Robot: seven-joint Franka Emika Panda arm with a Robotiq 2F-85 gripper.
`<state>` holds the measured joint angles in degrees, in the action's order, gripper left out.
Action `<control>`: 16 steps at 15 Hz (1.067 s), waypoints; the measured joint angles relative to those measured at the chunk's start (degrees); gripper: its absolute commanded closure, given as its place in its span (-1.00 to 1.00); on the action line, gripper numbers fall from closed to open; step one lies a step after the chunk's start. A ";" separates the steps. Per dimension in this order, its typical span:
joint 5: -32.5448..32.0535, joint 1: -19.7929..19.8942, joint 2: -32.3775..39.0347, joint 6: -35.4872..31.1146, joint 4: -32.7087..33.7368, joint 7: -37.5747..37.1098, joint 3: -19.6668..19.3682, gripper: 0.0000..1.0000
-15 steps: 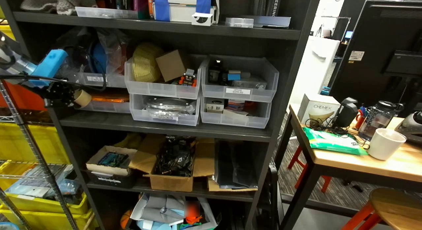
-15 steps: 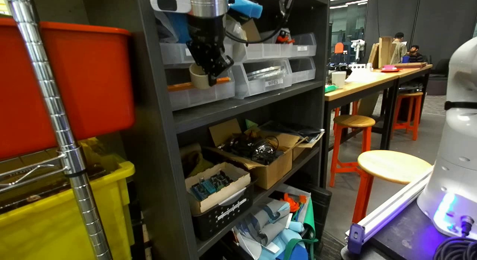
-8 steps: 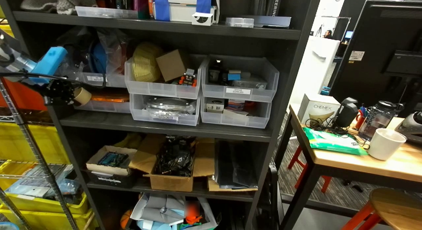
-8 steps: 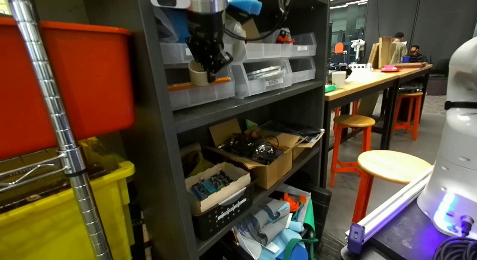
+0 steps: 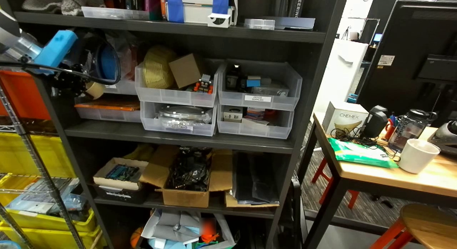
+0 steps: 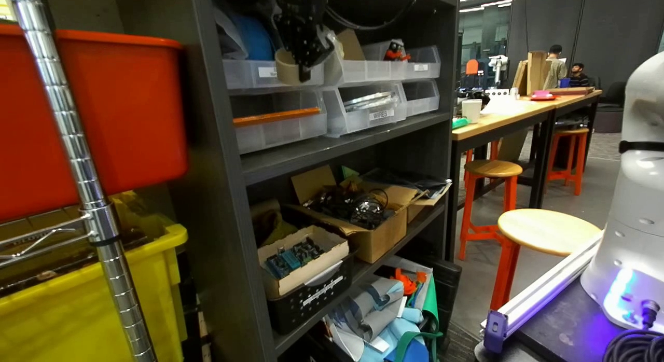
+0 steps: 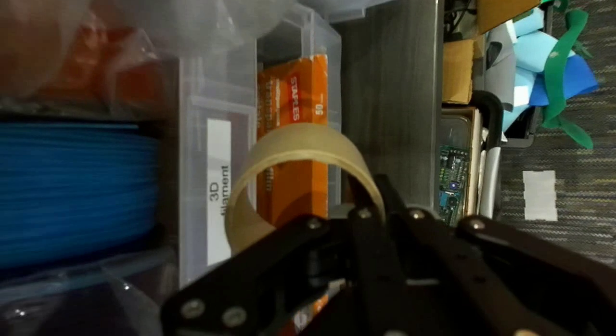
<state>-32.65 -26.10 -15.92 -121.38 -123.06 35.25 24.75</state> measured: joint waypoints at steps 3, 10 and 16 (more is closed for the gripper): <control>1.77 -0.03 -4.26 0.71 -2.62 0.01 -1.24 0.97; 1.97 -0.05 -13.68 4.53 -6.02 -0.34 -2.37 0.97; 1.75 -0.02 -22.25 7.29 -8.53 -0.62 -4.15 0.97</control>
<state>-30.89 -26.12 -38.17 -114.09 -131.59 34.63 20.60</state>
